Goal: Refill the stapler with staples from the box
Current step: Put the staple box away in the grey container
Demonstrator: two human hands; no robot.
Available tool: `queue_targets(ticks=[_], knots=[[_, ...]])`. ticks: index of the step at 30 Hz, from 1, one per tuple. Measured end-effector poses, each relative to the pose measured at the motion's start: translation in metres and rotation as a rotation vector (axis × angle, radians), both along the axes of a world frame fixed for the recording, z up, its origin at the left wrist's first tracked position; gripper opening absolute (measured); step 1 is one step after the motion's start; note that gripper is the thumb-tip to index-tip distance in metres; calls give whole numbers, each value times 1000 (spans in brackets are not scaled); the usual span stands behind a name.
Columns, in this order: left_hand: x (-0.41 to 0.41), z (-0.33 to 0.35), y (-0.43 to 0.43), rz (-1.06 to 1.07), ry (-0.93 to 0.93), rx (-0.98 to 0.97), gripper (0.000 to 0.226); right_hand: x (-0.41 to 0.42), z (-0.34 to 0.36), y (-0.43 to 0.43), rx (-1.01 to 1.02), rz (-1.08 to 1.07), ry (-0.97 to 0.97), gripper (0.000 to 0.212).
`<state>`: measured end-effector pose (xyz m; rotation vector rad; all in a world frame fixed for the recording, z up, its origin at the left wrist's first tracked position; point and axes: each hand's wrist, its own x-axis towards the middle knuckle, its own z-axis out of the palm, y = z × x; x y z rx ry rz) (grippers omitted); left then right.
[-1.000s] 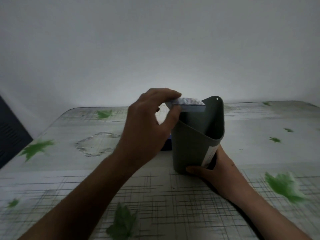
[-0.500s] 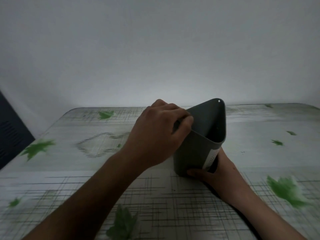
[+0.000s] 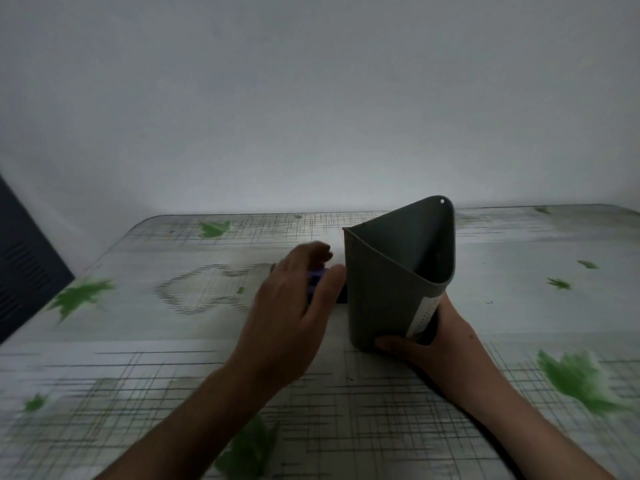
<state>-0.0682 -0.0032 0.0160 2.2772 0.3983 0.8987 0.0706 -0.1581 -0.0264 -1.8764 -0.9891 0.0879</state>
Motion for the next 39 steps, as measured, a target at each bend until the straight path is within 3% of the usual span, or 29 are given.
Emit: queue_targets(ticks=[4, 11, 19, 25, 39], knots=[[2, -27, -7, -65, 188, -70, 67, 0, -3, 0, 23, -7, -26, 74], [15, -42, -7, -115, 292, -122, 67, 5, -12, 7, -6, -59, -58, 73], [22, -45, -7, -133, 219, -94, 81, 12, -20, 7, 17, -66, -49, 78], [36, -43, -11, -133, 210, -120, 52, 22, -11, -2, 48, -57, 7, 72], [131, -33, -43, -336, 100, -144, 46, 79, 7, -49, 150, -228, 133, 85]])
